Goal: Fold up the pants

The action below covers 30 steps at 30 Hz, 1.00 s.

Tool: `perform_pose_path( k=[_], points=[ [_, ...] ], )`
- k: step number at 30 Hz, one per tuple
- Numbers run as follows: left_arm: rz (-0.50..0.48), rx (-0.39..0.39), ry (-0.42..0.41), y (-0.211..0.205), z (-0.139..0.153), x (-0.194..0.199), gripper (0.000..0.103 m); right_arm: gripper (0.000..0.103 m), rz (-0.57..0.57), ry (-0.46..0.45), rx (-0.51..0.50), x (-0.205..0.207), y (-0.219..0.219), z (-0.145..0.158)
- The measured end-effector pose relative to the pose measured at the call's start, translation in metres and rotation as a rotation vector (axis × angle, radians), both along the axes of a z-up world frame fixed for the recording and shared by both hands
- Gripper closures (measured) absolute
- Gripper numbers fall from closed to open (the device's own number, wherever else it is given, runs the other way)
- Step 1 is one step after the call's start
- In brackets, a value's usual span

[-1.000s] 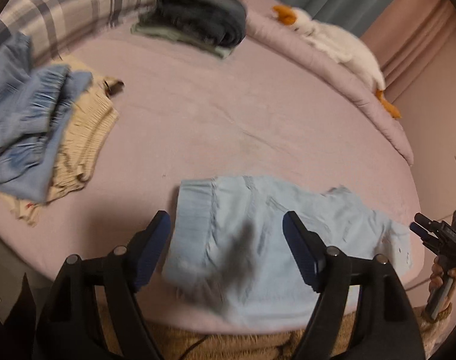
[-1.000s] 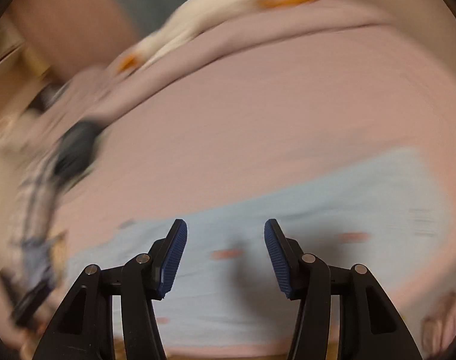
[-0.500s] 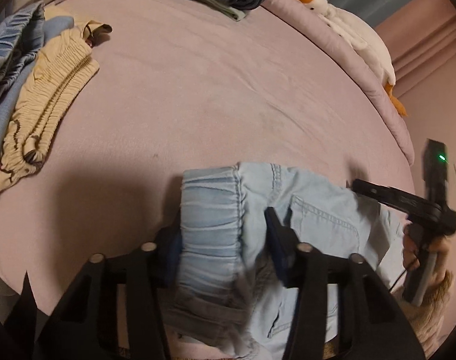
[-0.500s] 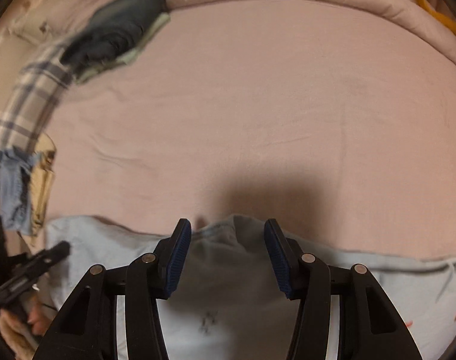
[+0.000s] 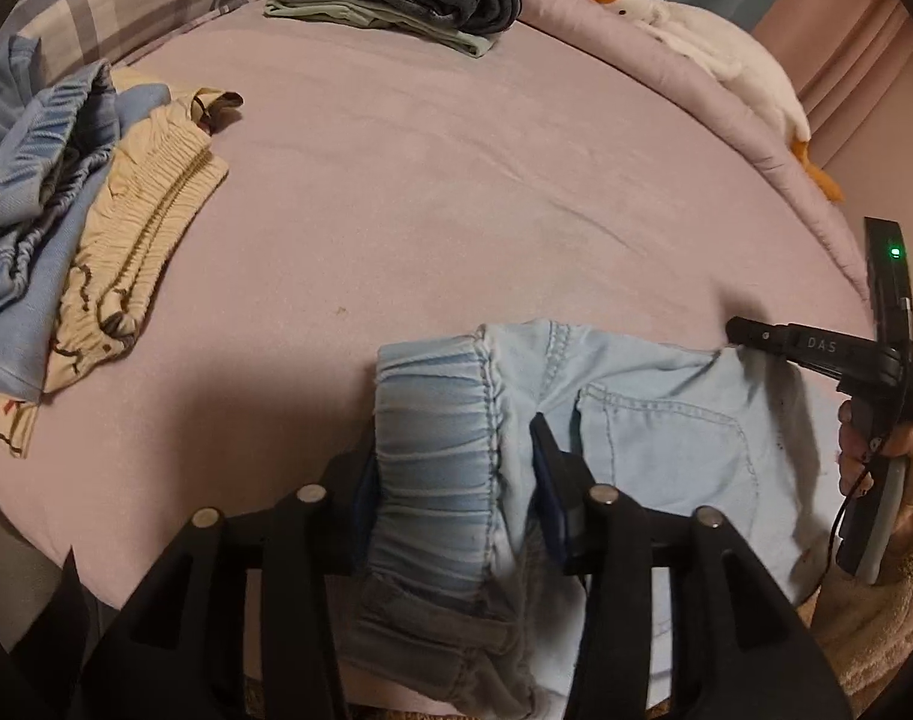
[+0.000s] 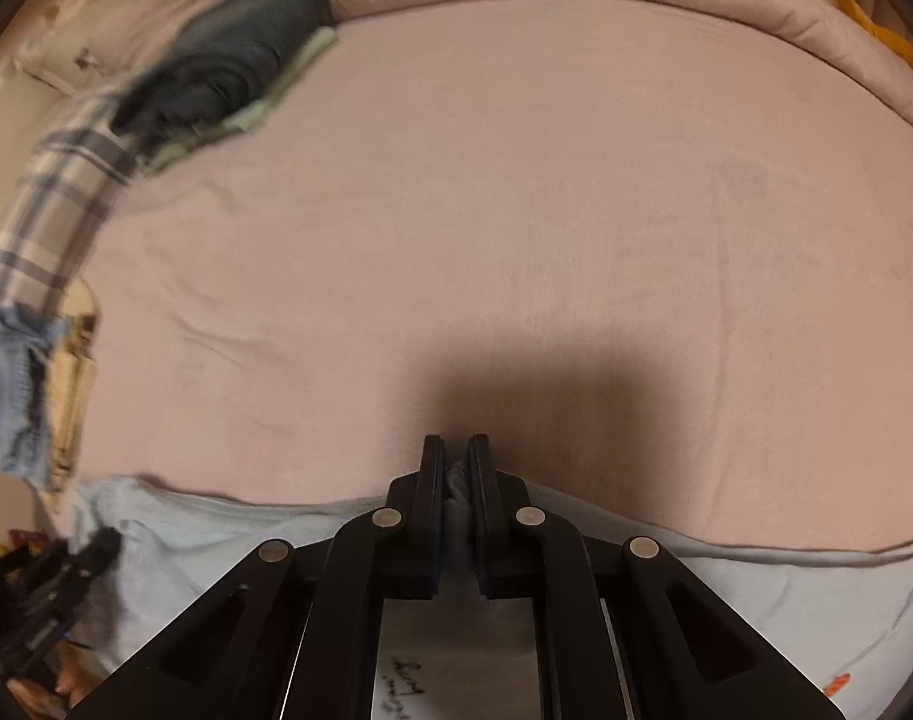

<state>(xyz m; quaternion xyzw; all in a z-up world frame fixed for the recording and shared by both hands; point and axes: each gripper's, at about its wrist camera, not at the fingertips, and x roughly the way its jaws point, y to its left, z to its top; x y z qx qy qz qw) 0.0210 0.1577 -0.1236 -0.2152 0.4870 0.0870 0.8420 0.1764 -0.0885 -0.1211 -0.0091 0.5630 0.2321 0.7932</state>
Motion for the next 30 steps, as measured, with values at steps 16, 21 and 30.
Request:
perform_pose_path(
  k=[16, 21, 30],
  points=[
    [-0.218, -0.096, -0.132, -0.079, 0.048, -0.021, 0.057, 0.075, -0.120, -0.062, 0.065, -0.077, -0.121, 0.029],
    [-0.282, -0.094, 0.059, -0.112, -0.007, -0.007, 0.080, 0.083, -0.155, -0.006, -0.014, -0.103, -0.137, -0.003],
    [-0.270, -0.049, 0.103, -0.109, -0.016, -0.022, 0.085, 0.103, -0.325, 0.041, 0.039, -0.138, -0.222, -0.008]
  ],
)
